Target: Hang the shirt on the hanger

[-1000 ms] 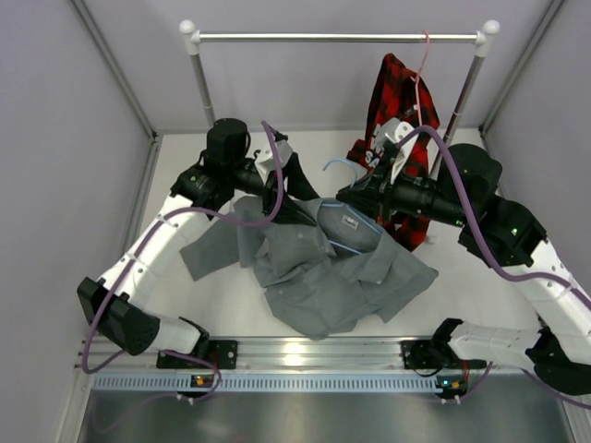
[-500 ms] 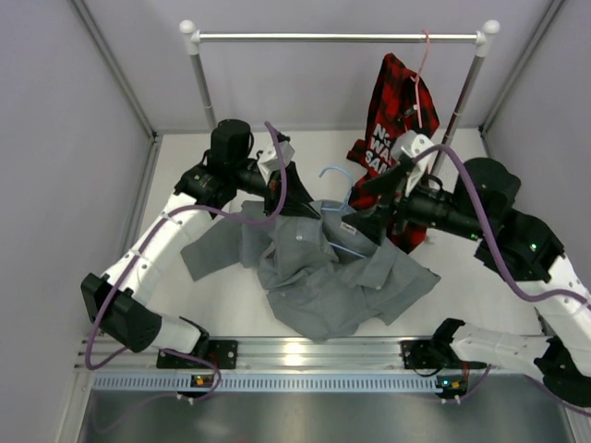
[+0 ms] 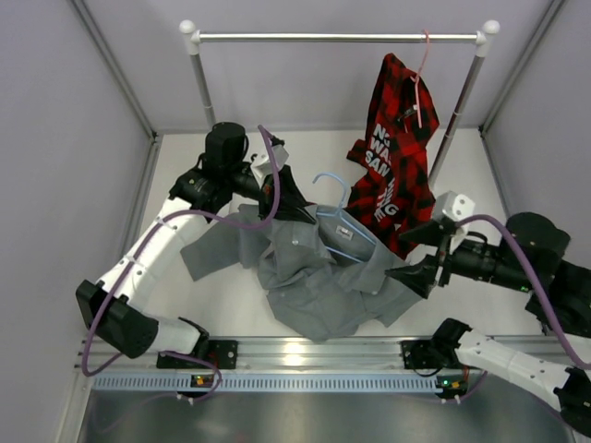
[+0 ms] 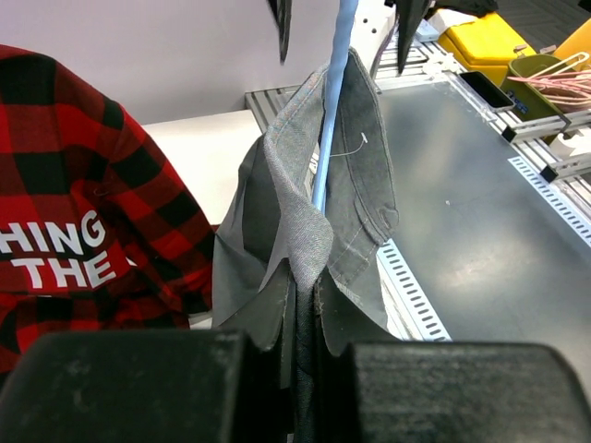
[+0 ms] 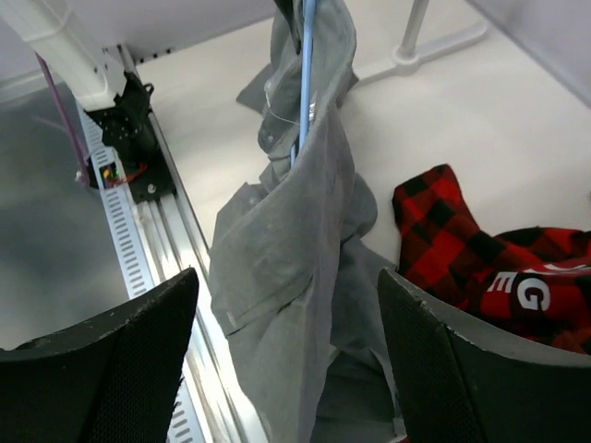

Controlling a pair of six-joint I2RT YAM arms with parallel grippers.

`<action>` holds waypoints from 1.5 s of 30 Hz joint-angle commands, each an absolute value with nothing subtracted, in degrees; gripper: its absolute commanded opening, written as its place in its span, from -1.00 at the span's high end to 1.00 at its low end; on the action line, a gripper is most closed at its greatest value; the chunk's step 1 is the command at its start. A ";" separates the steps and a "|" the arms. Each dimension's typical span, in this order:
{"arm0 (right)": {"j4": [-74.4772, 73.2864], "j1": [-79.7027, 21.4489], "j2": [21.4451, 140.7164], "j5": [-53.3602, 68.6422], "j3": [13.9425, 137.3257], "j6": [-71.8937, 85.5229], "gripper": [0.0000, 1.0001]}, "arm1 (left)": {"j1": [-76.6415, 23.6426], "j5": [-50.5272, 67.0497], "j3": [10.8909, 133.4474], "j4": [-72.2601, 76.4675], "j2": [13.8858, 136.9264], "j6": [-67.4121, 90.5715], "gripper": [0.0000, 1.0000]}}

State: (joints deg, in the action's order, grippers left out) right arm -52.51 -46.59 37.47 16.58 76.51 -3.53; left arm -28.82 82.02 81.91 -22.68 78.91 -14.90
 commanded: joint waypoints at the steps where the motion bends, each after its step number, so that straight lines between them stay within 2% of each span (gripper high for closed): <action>1: -53.01 -46.05 41.13 20.64 75.85 -4.83 -0.45 | -28.65 89.56 81.30 -21.09 76.11 -16.00 1.00; 4: -49.06 -46.14 43.58 27.23 74.27 -5.36 -0.37 | -28.57 90.08 81.39 -21.01 76.20 -15.73 1.00; 10: -45.44 -46.14 46.93 29.17 73.83 -5.98 -0.17 | -28.56 90.97 81.47 -21.01 75.94 -15.29 1.00; 12: -44.91 -46.23 47.72 29.88 74.18 -6.06 0.27 | -28.30 91.32 81.65 -21.09 75.76 -15.56 1.00; 13: -44.91 -46.23 47.81 29.80 74.44 -6.24 0.80 | -28.30 91.41 81.65 -21.01 75.67 -15.64 1.00; 14: -44.74 -46.23 47.64 29.71 74.53 -6.24 0.97 | -28.13 90.80 81.91 -21.09 75.50 -15.64 1.00; 20: -43.77 -46.23 45.18 25.50 75.85 -4.49 1.00 | -27.60 80.96 83.76 -21.36 74.44 -12.57 1.00; 21: -43.77 -46.23 45.18 24.79 76.28 -4.13 1.00 | -27.68 76.16 84.37 -21.44 74.36 -11.52 0.94; 22: -43.77 -46.23 45.44 23.39 77.25 -3.52 1.00 | -27.60 73.68 85.59 -21.36 74.18 -9.51 0.24; 23: -43.68 -46.23 45.61 22.60 77.95 -3.17 1.00 | -27.60 71.13 86.39 -21.44 74.01 -8.45 -0.13; 24: -43.42 -46.23 45.96 21.72 78.57 -2.47 1.00 | -27.60 65.45 87.09 -21.53 73.66 -7.31 -0.42; 25: -43.16 -46.23 46.84 19.27 80.14 -2.03 1.00 | -27.60 61.91 88.40 -21.53 72.52 -5.29 -0.86; 26: -42.89 -46.23 47.45 17.68 81.20 -1.50 1.00 | -27.60 57.96 89.03 -21.45 71.73 -4.14 -0.95; 27: -42.72 -46.23 47.98 16.10 82.25 -0.97 1.00 | -27.60 53.40 89.64 -21.36 70.67 -2.65 -0.96; 28: -42.37 -46.23 49.64 13.39 84.88 -0.44 1.00 | -27.60 40.91 90.95 -21.10 69.45 0.41 -0.96; 30: -42.54 -46.23 51.76 11.26 87.96 2.71 1.00 | -27.60 24.78 92.02 -21.27 65.06 4.99 -0.96; 31: -42.45 -46.23 54.12 9.77 91.11 3.25 1.00 | -27.68 7.30 92.54 -23.18 63.65 8.49 -0.96; 35: -43.59 -46.23 61.33 5.64 101.22 5.62 1.00 | -27.68 -24.51 94.75 -28.73 57.14 9.32 -0.96; 38: -44.73 -46.23 66.61 -0.94 111.07 8.52 1.00 | -27.68 -34.24 92.82 -29.44 52.22 7.56 -0.96; 41: -45.78 -46.23 70.30 -8.07 119.95 10.19 1.00 | -27.69 -38.30 89.40 -30.32 48.09 7.21 -0.96; 45: -45.70 -46.23 71.72 -10.37 121.30 11.51 1.00 | -27.69 -43.67 79.84 -30.23 43.51 6.24 -0.96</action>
